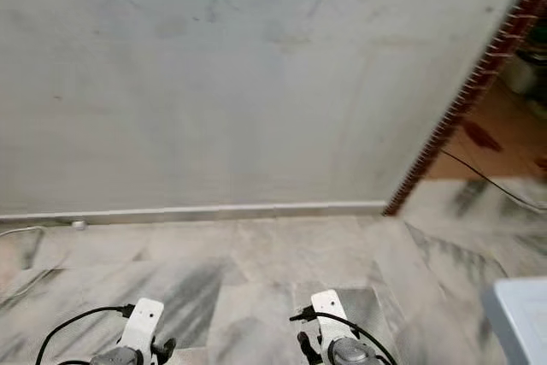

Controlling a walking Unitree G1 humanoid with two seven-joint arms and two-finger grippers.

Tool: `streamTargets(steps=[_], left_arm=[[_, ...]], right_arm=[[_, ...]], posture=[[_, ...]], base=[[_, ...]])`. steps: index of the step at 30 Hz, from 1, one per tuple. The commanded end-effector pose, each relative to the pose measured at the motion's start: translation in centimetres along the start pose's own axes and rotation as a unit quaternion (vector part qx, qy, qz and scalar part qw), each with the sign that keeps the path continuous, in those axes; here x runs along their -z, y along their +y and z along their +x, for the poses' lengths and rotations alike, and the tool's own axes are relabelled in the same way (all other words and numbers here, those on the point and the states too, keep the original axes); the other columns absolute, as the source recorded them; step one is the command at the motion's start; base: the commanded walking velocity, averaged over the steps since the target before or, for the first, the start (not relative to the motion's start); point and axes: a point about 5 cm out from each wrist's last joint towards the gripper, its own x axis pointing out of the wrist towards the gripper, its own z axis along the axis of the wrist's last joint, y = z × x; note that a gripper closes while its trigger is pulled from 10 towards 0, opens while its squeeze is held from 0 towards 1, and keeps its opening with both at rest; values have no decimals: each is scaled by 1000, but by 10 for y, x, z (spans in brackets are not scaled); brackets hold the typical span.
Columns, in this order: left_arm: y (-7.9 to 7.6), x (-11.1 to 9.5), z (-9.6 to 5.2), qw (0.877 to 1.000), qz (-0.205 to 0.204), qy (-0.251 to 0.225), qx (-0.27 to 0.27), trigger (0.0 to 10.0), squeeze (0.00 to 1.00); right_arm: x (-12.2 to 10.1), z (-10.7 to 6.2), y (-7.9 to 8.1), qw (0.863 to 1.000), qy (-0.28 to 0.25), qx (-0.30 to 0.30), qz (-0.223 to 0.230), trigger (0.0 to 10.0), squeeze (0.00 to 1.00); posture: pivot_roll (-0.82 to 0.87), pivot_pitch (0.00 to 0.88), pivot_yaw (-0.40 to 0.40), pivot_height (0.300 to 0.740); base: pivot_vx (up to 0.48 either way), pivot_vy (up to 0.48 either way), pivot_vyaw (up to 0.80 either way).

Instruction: Hang keys on a hook

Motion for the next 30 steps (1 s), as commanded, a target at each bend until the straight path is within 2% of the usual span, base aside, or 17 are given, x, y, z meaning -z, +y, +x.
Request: streamTargets(steps=[1,19,30], left_arm=[[3,5,-1,1000,2,10,-4,10000,0],[4,7,-1,1000,5,18,-10,10000,0],[3,9,-1,1000,-18,20,-16,10000,0]], right_arm=[[-1,0,0,1000,-2,-1,0,10000,0],[-1,1,3,1000,0,-1,-6,10000,0],[-1,1,2,1000,-1,3,-5,10000,0]], posture=[[-66,67,-35,740],[-67,71,-33,740],[-72,65,-28,740]], base=[[0,0,-769],[0,0,-769],[0,0,-769]])
